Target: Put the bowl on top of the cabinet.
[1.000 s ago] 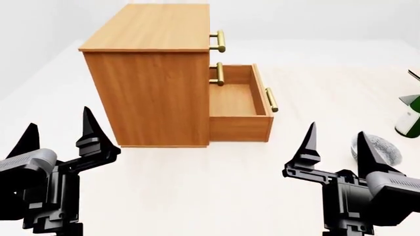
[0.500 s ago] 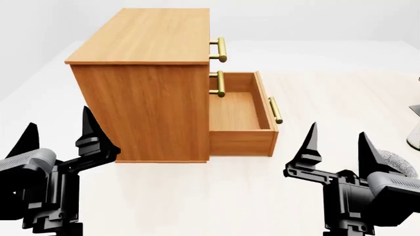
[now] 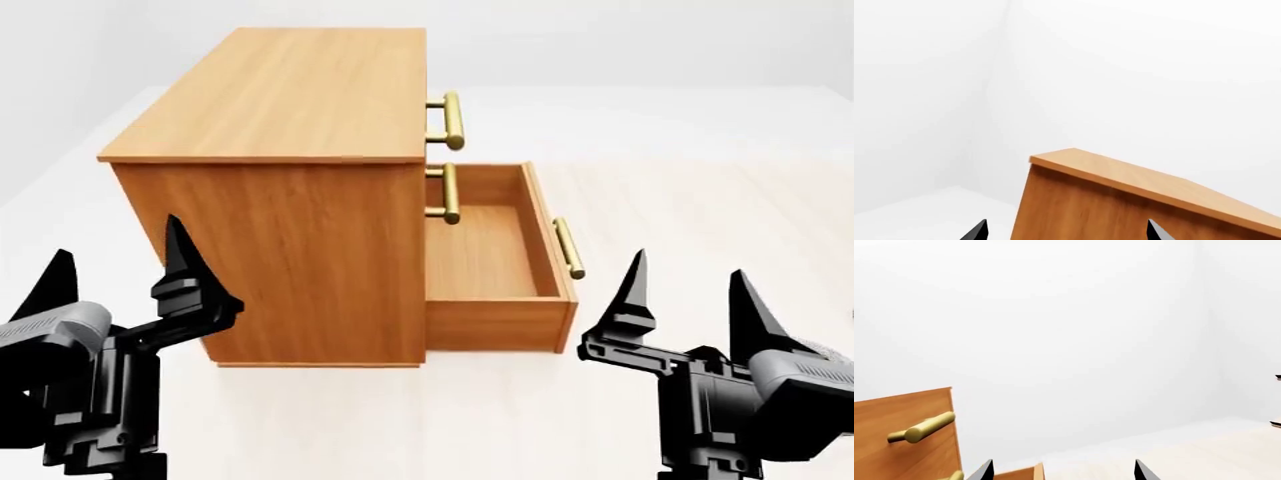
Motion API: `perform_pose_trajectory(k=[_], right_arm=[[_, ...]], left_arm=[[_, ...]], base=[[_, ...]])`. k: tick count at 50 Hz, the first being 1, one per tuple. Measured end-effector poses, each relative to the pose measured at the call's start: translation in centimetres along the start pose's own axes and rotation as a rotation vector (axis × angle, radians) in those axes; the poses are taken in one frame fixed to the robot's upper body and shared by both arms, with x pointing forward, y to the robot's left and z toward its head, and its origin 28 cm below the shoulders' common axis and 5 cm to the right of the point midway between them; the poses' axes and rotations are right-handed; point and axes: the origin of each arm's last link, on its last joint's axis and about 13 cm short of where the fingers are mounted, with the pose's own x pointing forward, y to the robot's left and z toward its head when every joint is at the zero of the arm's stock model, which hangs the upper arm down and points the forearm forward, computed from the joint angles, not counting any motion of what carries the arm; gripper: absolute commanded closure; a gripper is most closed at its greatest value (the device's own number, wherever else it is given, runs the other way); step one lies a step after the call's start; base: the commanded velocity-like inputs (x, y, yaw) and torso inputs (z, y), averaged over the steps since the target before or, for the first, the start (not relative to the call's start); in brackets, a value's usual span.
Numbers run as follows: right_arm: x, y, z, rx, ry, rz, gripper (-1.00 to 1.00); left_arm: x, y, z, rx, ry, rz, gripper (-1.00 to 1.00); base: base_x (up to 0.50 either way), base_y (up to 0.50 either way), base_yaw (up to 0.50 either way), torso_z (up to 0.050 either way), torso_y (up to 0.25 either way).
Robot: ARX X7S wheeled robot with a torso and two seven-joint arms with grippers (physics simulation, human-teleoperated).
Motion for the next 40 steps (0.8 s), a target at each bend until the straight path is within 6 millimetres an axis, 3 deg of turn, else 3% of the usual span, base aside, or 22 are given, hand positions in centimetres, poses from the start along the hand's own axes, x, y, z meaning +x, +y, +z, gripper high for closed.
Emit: perform_pose_trajectory(k=[40], right_arm=[[-0.05, -0.01, -0.07, 0.007, 0.006, 0.002, -1.0]], left_arm=[[-0.04, -0.05, 0.09, -0.001, -0.002, -0.001, -1.0]], base=[[0.04, 0.0, 0.0, 0.0, 0.0]])
